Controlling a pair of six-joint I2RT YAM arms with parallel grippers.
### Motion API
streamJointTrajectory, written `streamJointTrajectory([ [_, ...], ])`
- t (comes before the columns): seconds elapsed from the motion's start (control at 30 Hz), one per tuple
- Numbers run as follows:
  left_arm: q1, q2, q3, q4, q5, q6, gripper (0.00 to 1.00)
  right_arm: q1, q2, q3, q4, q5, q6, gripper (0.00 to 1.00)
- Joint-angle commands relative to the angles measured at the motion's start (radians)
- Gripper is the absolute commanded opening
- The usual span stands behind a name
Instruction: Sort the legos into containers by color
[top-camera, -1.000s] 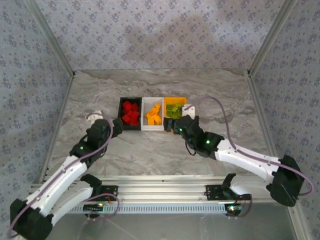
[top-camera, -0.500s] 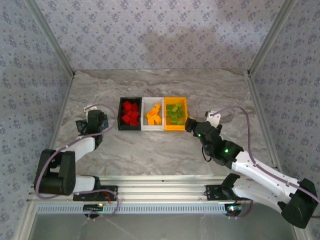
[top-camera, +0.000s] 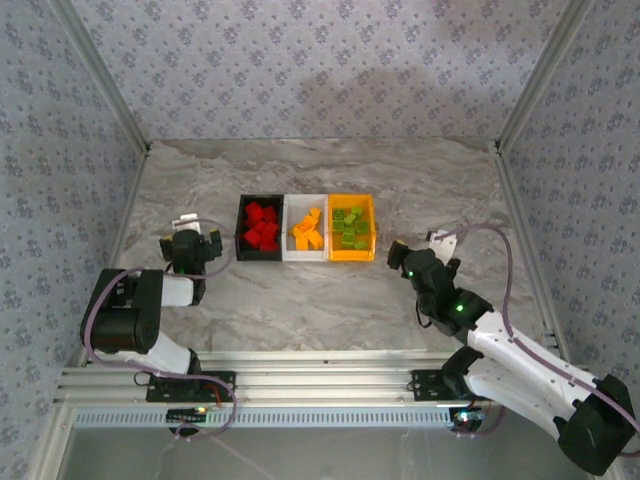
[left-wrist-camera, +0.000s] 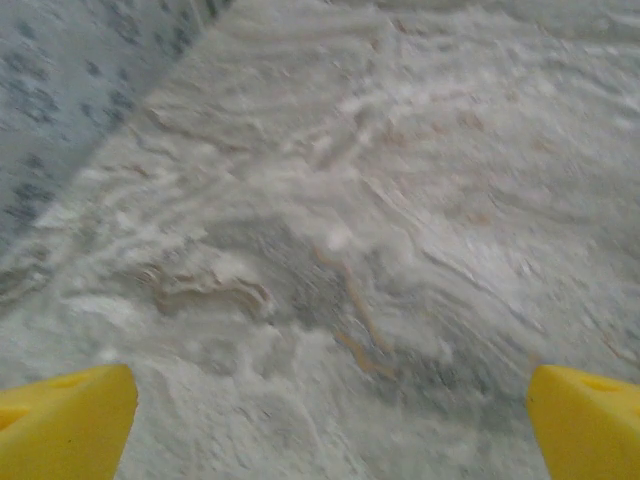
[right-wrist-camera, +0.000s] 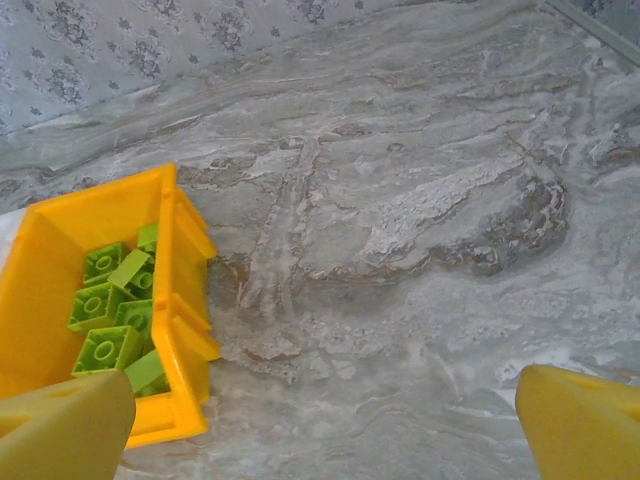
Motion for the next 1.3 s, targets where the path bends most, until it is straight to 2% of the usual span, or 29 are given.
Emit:
streamJointTrajectory([
  [0.0, 0.031, 0.001, 0.01, 0.088, 0.048, -0.025, 1.0, -0.03, -0.021, -0.01, 0.05, -0.008, -0.108, 1.0],
  [0.03, 0.032, -0.015, 0.022, 0.033, 0.042, -0.034, 1.0, -0.041, -0.024, -0.011, 0.052, 0.006, -0.142, 1.0],
  [0.07, 0.032, 0.002, 0.01, 0.089, 0.036, -0.028, 1.0, -0.053, -0.028, -0.011, 0.059, 0.029, -0.179, 1.0],
  [0.13, 0.032, -0.012, 0.017, 0.046, 0.041, -0.032, 1.0, -0.081, -0.031, -0.027, 0.108, 0.097, -0.26, 1.0],
  [0.23, 0.031, -0.009, 0.016, 0.054, 0.042, -0.029, 1.0, -0.182, -0.02, -0.092, 0.284, 0.114, -0.44, 1.0],
  [0.3, 0.03, -0.008, 0.014, 0.06, 0.042, -0.029, 1.0, -0.281, 0.002, -0.141, 0.409, 0.062, -0.513, 1.0],
  [0.4, 0.03, -0.008, 0.016, 0.059, 0.044, -0.027, 1.0, -0.466, 0.083, -0.214, 0.595, -0.092, -0.505, 1.0],
  [0.43, 0.031, -0.008, 0.015, 0.062, 0.044, -0.027, 1.0, -0.514, 0.125, -0.248, 0.705, -0.168, -0.518, 1.0],
  [0.53, 0.03, -0.008, 0.016, 0.061, 0.046, -0.027, 1.0, -0.59, 0.281, -0.257, 0.89, -0.27, -0.596, 1.0],
  [0.67, 0.031, -0.008, 0.015, 0.06, 0.046, -0.026, 1.0, -0.624, 0.48, -0.229, 1.027, -0.345, -0.614, 1.0],
  [0.87, 0.031, -0.007, 0.016, 0.061, 0.047, -0.026, 1.0, -0.631, 0.736, -0.158, 1.126, -0.406, -0.647, 1.0],
  [0.97, 0.03, -0.006, 0.015, 0.061, 0.047, -0.026, 1.0, -0.665, 0.724, -0.12, 1.025, -0.466, -0.616, 1.0],
  [1.27, 0.031, -0.007, 0.015, 0.061, 0.048, -0.026, 1.0, -0.675, 0.724, -0.122, 1.038, -0.474, -0.614, 1.0],
])
